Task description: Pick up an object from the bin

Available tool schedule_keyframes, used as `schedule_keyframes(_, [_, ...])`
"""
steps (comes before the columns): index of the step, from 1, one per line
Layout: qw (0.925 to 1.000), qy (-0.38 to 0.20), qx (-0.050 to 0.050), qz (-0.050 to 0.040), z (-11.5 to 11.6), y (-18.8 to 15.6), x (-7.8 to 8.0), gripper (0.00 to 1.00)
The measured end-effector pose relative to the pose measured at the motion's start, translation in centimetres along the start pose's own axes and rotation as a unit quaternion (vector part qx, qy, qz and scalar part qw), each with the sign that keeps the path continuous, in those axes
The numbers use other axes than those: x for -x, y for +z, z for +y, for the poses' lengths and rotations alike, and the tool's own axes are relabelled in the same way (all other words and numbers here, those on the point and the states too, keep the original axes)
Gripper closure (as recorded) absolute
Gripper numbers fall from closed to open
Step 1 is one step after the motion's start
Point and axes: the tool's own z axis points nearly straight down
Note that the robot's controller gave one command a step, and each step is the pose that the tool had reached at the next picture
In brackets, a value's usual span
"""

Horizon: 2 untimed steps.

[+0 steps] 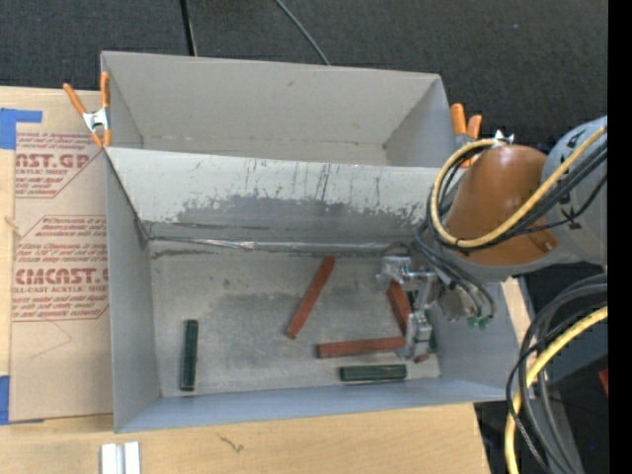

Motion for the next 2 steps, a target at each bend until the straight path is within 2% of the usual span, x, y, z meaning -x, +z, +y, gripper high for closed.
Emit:
schedule_keyframes(1, [0.9986, -0.054, 0.001, 0.0031, -0.3, 5.62, -2.22, 0.0])
schedule_keyframes(2, [0.9936, -0.113, -0.002, 0.0005, 0.22, 5.94, -2.09, 1.0])
